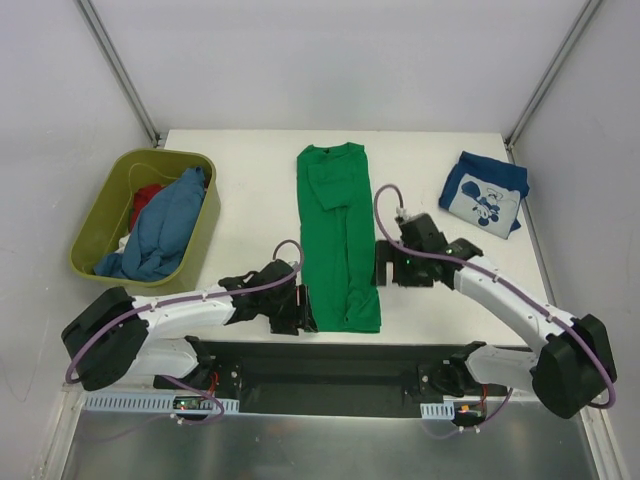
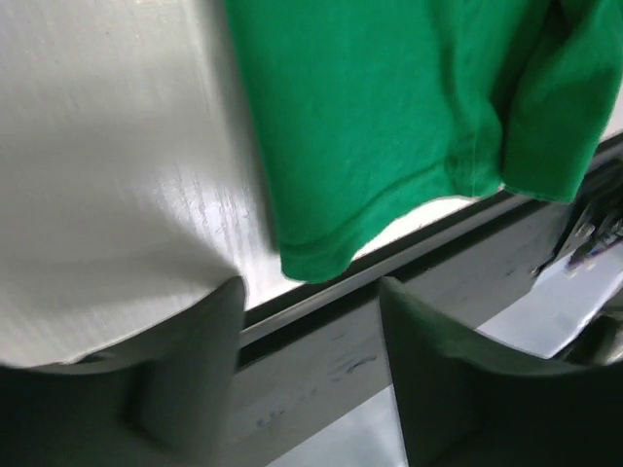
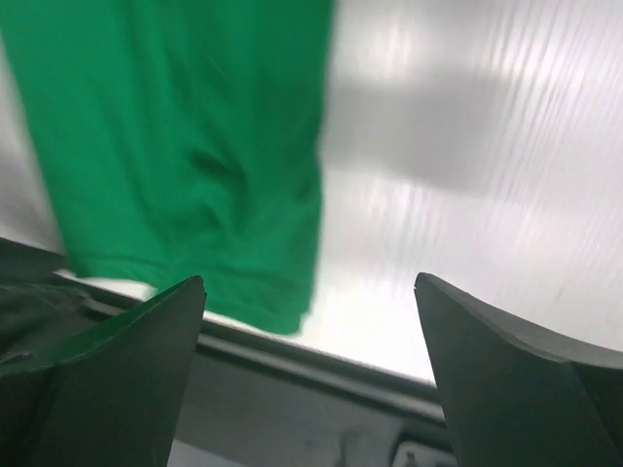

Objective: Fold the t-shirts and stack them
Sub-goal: Grab the bottom of the folded rectangular tshirt with both arms

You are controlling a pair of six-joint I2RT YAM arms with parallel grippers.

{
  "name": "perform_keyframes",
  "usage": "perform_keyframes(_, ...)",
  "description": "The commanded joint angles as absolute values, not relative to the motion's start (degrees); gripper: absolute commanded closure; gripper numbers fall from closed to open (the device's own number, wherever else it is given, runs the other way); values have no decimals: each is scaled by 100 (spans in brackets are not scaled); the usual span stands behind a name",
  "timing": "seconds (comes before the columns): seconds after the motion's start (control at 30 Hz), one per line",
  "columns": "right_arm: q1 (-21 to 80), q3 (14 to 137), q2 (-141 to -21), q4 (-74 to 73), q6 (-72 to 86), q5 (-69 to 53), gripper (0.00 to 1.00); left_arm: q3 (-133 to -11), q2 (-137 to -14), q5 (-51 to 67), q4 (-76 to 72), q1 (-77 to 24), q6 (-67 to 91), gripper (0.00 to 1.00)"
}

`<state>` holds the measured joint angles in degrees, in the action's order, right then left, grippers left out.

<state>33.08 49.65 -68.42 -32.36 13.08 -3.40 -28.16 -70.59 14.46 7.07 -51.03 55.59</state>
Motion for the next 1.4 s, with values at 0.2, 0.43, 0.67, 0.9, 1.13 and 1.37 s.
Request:
perform_keyframes(0.2, 4218, 3894, -7013, -3244, 2267, -650, 20, -2891, -7734, 747, 519, -5229, 5836, 72)
perform_keyframes(0.43, 4675, 4122, -7830, -2882, 2513, -809, 35, -2997, -8042, 809, 519, -5221, 5801, 100)
perform_keyframes(0.67, 4790, 3631, -7788, -3322, 2935, -273, 89, -2523, -7542, 949, 510, -5229, 5844, 100)
perform_keyframes(0.9, 5089, 3103, -6874, -3331, 3129, -351, 99, -2127, -6891, 1011, 501, -5308, 5950, 100)
perform_keyframes(1.13, 5352, 3645, -6873, -3215, 2998, -273, 99, -2451, -6128, 1195, 466, -5643, 5871, 100)
perform_keyframes(1.37, 5143, 4823, -6776, -4096, 2585, 923, 100, -3172, -5967, 913, 466, -5398, 5406, 100)
